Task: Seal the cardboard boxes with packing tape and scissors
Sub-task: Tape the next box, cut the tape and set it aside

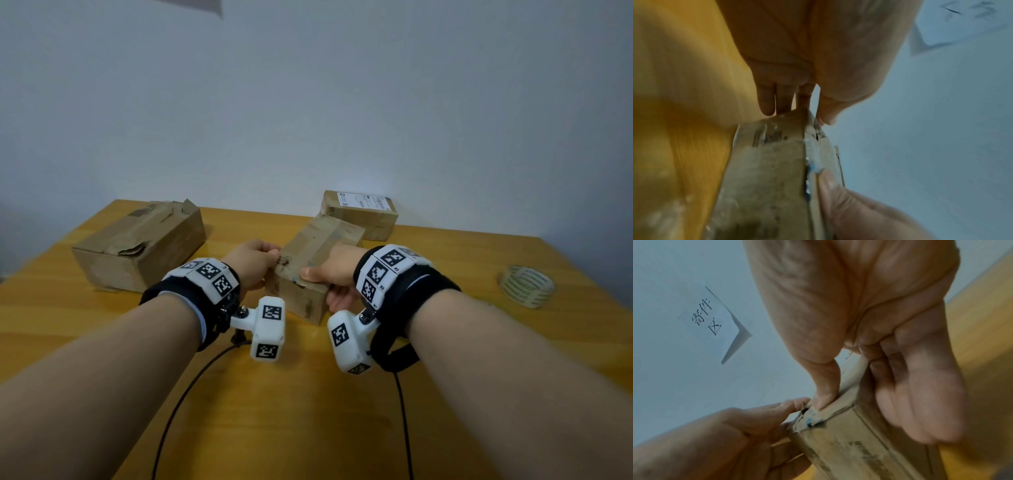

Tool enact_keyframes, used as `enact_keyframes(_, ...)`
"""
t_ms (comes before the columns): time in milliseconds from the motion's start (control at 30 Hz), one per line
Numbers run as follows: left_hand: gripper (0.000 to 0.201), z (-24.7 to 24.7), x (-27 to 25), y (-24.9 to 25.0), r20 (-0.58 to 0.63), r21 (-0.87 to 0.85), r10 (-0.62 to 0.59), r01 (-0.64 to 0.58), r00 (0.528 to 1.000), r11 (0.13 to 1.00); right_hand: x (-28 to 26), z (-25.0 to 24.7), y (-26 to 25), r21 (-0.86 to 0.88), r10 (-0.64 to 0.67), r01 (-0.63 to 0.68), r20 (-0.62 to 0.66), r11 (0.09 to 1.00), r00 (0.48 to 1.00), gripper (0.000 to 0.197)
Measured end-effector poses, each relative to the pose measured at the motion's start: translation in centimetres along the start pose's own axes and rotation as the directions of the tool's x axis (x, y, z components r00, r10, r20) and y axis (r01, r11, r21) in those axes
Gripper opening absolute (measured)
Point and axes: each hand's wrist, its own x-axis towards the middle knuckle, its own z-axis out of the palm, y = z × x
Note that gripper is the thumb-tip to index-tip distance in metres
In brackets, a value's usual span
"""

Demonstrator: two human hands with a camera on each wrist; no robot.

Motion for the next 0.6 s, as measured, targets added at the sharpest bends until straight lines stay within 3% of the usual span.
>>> enact_keyframes(167,0.021,0.7,-0.1,-0.7,-0.026,-0.049,-0.059,0.058,0.998,0.997,0.7,0.2,0.2,-0.052,-0.013,0.013,0.002,0.999,1.000,0.046)
enact_keyframes(267,0.026,1.0,-0.5,-0.6,-0.060,-0.032,-0.057,0.055,0.997,0.998,0.4,0.3,0.2,-0.014,0.005,-0.005,0.007,1.000,1.000,0.048)
enact_keyframes(333,0.025,1.1,-0.5,-0.3,-0.078,-0.006,-0.070,0.070,0.994,0.998,0.2,0.3,0.5,0.024,0.010,-0.009,-0.010,1.000,1.000,0.059)
enact_keyframes(433,0.028,0.8,-1.0,0.0,-0.032,-0.039,-0.101,0.100,0.994,0.994,-0.4,0.2,1.6,0.149,-0.038,0.043,-0.034,0.988,0.999,0.066)
enact_keyframes(533,0.058,0.6,-1.7,-0.1,0.089,-0.060,-0.114,0.120,0.989,0.991,-1.7,-1.6,3.1,0.249,-0.025,0.071,-0.183,0.966,0.983,0.048)
enact_keyframes(600,0.090,0.8,-1.9,-0.3,0.137,-0.006,-0.104,0.106,0.985,0.994,-2.4,-3.7,4.1,0.087,0.012,0.020,-0.348,0.996,0.937,0.044)
